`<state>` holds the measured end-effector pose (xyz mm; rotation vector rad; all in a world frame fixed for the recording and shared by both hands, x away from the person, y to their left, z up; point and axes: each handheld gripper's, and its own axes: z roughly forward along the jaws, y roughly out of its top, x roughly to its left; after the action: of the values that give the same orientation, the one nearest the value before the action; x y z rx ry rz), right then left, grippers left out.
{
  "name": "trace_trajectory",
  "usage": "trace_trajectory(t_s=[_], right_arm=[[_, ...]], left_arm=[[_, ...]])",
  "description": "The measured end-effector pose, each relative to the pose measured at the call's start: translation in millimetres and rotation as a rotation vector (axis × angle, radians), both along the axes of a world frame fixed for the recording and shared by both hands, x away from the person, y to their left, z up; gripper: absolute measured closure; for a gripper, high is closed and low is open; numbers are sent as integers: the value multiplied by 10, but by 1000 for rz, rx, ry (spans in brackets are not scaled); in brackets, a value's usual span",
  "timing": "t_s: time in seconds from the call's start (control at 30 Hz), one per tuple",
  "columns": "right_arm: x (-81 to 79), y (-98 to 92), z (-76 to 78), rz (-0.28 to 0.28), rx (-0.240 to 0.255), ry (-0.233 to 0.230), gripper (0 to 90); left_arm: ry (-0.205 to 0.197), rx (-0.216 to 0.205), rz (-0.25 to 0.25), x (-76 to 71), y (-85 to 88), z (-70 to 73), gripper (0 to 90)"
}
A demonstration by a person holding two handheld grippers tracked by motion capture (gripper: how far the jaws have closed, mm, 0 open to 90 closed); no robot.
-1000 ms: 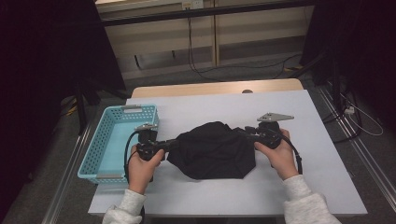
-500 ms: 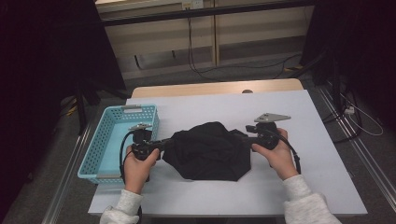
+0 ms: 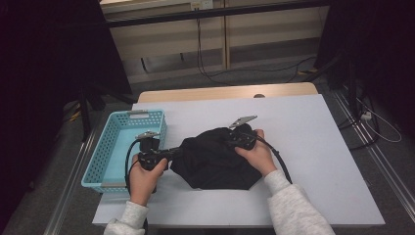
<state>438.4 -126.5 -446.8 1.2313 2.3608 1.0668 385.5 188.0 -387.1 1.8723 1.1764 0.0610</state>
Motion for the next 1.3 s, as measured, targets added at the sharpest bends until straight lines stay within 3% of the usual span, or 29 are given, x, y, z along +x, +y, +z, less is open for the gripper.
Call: trace_trajectory(t_s=[0.17,0.3,0.37,0.47,0.53,0.67,0.8,0.9,1.13,1.3], right_arm=[[-66,-410,154,-123,75,-15,786],[-202,-757,191,-166,139,-4,771],[-263,-881,209,-171,170,2,794],[-366,-1012,241,-178,116,-25,872],[-424,-1061,228,-160,92,-5,874],[-514,-1073,194,-142,12,6,869],[-568,-1018,221,-123,19,-27,808],[-575,-950,242,-132,21,-39,687],[-432,-769,301,-110,49,-75,497],[-176,-480,308,-61,54,-71,430]], left_arm=[[0,1,-5,11,-24,-2,820],[-4,0,-13,24,-89,-2,828],[-11,22,-14,32,-128,-1,829],[-13,14,-6,56,-146,-9,829],[-14,8,-6,77,-147,-10,829],[-14,-2,2,102,-131,3,829],[-25,-18,16,110,-80,38,829],[-31,-27,26,105,-48,58,828],[-29,-22,30,83,-32,60,828],[-23,-9,20,66,-68,29,829]])
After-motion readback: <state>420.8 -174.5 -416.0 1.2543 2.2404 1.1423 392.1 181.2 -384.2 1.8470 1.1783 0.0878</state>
